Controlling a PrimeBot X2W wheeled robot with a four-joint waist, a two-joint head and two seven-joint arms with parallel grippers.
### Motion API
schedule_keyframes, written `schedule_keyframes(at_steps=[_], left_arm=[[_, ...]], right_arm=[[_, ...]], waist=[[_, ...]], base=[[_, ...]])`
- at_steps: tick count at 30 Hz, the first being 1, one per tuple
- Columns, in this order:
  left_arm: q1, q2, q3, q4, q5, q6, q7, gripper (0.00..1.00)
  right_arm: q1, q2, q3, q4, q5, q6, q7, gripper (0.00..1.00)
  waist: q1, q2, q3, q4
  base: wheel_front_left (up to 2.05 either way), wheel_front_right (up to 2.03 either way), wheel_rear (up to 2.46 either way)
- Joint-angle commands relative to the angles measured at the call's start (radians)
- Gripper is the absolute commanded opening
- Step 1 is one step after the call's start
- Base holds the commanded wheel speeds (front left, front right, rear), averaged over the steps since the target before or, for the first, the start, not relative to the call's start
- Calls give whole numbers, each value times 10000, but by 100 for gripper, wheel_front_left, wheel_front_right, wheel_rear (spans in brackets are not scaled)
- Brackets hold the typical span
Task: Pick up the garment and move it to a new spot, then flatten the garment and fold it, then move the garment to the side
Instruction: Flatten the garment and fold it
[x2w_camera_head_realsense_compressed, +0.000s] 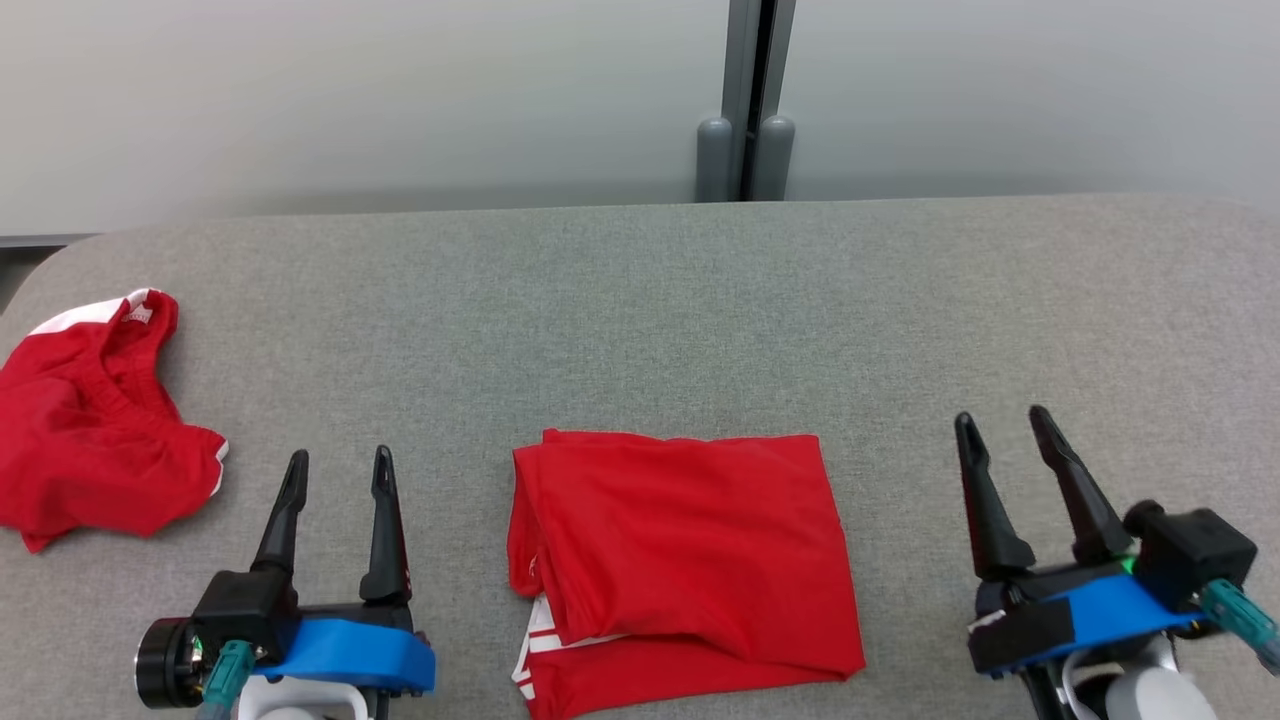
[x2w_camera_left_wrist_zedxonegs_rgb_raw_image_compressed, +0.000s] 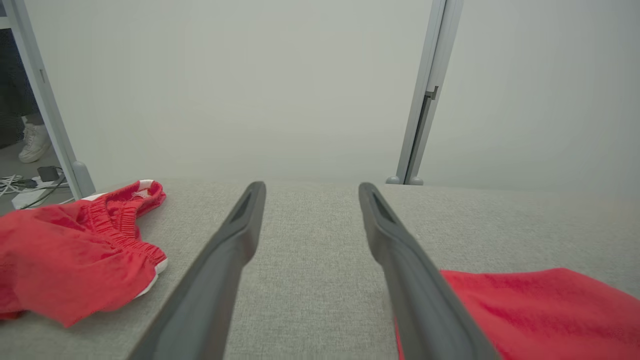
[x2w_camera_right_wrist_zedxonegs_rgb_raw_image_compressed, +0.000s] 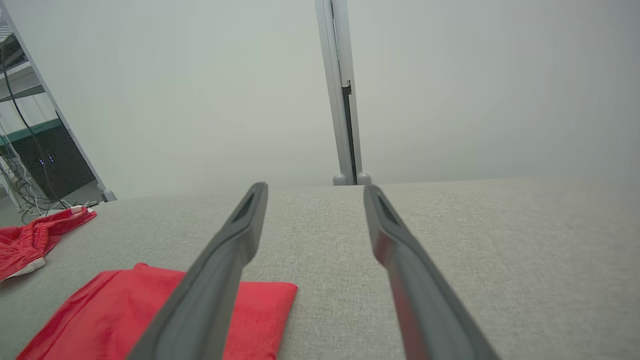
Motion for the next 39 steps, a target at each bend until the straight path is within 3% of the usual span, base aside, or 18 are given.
schedule_keyframes(at_steps=[1,8,13,22,29,39], left_arm=[[89,-12,39,24,40,34,-45,100],[309,-13,35,37,123,58,-45,100],[383,-13,-213,41,-32,-144,-45,100],[621,-11,-2059,504,124,-638,171,100],[921,131,-3070,440,-78,-743,626,100],[791,226,-3566,1192,-460,-790,848,100]], right_arm=[[253,49,-155,-122,-67,6,24,100],[1050,129,-951,-508,-186,6,139,100],[1113,129,-966,-488,-56,6,159,100],[1019,128,-1009,-408,-150,6,220,100],[1024,127,-998,-376,-182,6,257,100],[893,127,-943,-246,-185,6,280,100]], waist=[[0,-1,-48,-8],[0,-1,-180,43],[0,-1,-187,36],[0,-1,-232,156],[0,-1,-209,193],[0,-1,-131,116]], base=[[0,0,0],[0,0,0],[0,0,0],[0,0,0],[0,0,0],[0,0,0]])
